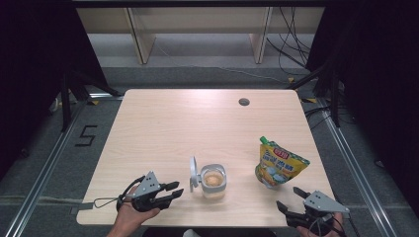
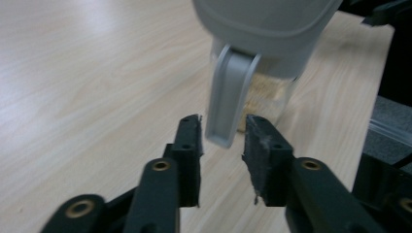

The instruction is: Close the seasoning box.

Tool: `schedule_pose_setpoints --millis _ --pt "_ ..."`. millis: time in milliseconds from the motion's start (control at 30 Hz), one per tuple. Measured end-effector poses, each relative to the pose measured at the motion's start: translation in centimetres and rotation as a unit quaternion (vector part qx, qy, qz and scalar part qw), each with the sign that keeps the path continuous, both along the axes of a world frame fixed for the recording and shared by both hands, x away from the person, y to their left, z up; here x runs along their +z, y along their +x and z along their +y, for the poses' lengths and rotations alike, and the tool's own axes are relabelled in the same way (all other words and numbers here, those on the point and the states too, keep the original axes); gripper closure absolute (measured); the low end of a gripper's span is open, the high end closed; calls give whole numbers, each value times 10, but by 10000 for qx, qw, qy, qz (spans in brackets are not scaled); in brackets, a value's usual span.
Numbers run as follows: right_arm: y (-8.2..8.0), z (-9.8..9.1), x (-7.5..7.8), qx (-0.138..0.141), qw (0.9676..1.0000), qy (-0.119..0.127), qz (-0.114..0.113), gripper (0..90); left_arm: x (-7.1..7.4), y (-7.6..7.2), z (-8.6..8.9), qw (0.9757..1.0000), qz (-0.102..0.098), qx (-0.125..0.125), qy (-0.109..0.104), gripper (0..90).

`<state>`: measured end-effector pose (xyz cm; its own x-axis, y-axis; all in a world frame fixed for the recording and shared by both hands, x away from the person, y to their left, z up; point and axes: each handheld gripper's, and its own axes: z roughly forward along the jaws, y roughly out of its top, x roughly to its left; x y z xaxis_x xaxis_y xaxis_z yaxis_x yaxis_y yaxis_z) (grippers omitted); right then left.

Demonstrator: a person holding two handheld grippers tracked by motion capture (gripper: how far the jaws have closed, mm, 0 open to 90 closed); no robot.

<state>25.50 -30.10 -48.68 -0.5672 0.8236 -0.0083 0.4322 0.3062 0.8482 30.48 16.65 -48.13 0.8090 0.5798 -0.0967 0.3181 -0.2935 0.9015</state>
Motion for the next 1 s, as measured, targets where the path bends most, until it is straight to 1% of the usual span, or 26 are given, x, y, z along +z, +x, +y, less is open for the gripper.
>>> schedule_pose_setpoints --millis 33,67,100,133,167,200,233,267,300,367,400,467,500,533,600,633,667,700,733,800,867,900,967,1000 --pt "0 0 0 2 10000 24 -12 251 4 1 1 9998 -185 -52 104 776" --pt "0 0 0 26 9999 138 48 251 7 0 -1 9998 -176 -62 48 811" --pt "0 0 0 27 9999 153 46 251 10 1 -1 9995 -257 -139 86 845" --pt "0 0 0 11 10000 70 -40 251 13 0 -3 9997 -218 -81 7 875" --pt "0 0 0 -8 10000 67 -26 252 15 1 -4 9995 -277 -127 11 890" --pt "0 0 0 -12 10000 47 -47 251 17 2 -5 9994 -313 -174 33 891" --pt "1 1 0 44 9999 117 24 251 19 1 -7 9995 -292 -143 19 892" --pt "0 1 0 2 9999 111 49 251 21 2 -6 9989 -389 -217 126 892" --pt "0 1 0 4 10000 35 10 251 22 1 -8 9994 -295 -162 40 892" --pt "0 2 0 34 10000 81 6 252 24 3 -10 9992 -327 -235 39 893" --pt "1 2 -1 31 10000 82 8 252 26 4 -11 9992 -320 -231 80 893" --pt "1 2 -1 23 10000 61 17 251 28 6 -13 9991 -343 -258 8 893" --pt "1 2 -1 30 10000 61 26 252 30 7 -13 9989 -370 -272 46 893" --pt "0 2 -1 0 10000 23 19 252 31 6 -16 9993 -313 -223 -44 892" --pt "0 2 0 0 10000 29 19 252 34 9 -18 9988 -400 -284 2 892" --pt "0 2 0 0 10000 31 16 252 35 8 -20 9991 -333 -253 -55 892" --pt "0 2 0 0 10000 30 14 251 37 10 -21 9985 -436 -325 22 892" --pt "0 2 0 4 10000 23 9 252 38 10 -23 9988 -399 -292 -20 892" --pt "0 1 -1 23 10000 7 -27 252 40 11 -24 9984 -455 -320 44 893" --pt "1 1 -1 58 10000 15 -60 252 42 12 -26 9984 -441 -343 6 892" --pt "2 1 -1 86 9999 22 -58 251 45 13 -29 9981 -479 -385 45 892" --pt "2 1 -1 82 9999 22 -65 251 45 13 -31 9980 -480 -399 -1 892" --pt "1 1 -1 58 10000 20 -55 252 47 14 -33 9978 -505 -420 68 892" --pt "1 2 -1 54 10000 28 -39 251 48 14 -35 9979 -498 -406 64 892"
